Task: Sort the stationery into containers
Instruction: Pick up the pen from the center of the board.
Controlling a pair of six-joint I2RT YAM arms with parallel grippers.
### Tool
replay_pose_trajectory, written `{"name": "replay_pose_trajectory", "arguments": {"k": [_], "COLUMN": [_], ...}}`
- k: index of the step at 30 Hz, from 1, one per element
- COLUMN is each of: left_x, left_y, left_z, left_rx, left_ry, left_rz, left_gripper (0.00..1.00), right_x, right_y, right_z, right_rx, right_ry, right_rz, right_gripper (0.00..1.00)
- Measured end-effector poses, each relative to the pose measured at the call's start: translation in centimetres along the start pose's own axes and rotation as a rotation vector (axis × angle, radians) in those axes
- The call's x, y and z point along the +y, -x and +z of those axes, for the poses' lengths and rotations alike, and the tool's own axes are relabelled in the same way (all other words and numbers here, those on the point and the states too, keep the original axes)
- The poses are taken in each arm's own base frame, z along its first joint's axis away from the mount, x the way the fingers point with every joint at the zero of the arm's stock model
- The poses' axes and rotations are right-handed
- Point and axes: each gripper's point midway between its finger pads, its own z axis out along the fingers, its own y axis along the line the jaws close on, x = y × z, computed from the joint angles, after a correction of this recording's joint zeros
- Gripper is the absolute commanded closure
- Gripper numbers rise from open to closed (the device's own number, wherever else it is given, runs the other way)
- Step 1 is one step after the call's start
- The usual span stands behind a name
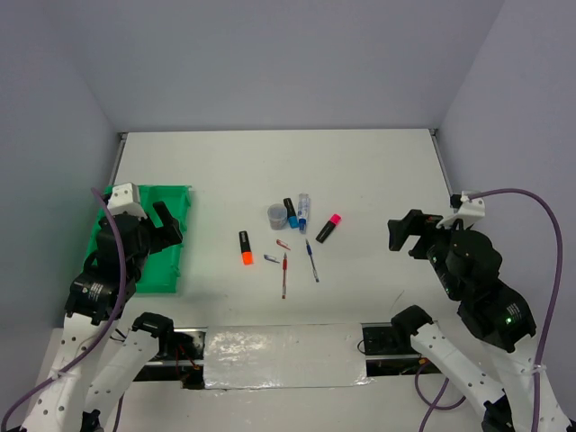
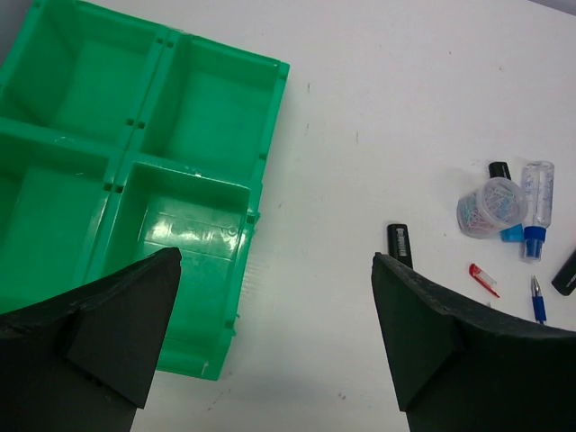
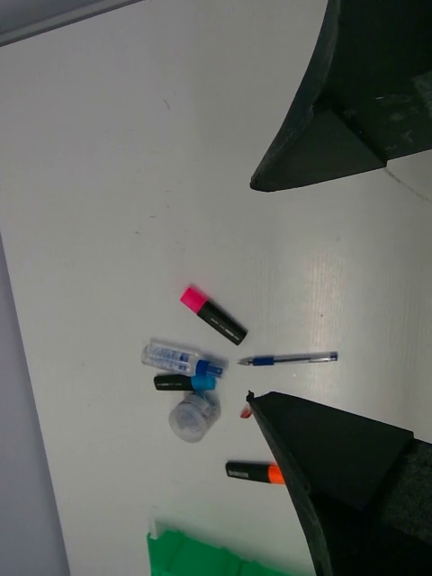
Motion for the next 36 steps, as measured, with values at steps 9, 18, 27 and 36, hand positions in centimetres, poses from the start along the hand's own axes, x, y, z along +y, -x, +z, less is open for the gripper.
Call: {"name": "replay_pose_trajectory", "arguments": {"k": [9, 18, 27, 36], "left_x": [0.2, 0.5, 0.6, 0.5], "left_y": [-0.1, 0.1, 0.2, 0.1], "left_z": [0.3, 0.1, -0.1, -0.1], "left_rx": [0.008, -0.005, -0.013, -0.012], "left_ry": [0.021, 0.035, 0.033, 0.029], "left_rz": [0.000, -0.020, -0.023, -0.023], "left_gripper": [0.01, 0.01, 0.01, 0.01], "right_x": [4.3, 10.3, 11.9, 11.3], "right_y": [-2.4, -14.9, -23.4, -28.6], "right_z": [1.5, 8.5, 10.0, 11.7], "right_rx": [0.108, 0.588, 0.779, 0.912], "right_ry": [0.202, 0.185, 0.083, 0.038], "right_rz": [-0.009, -0.190, -0.403, -0.467], "right_gripper": [0.00, 0.00, 0.13, 0.30]}}
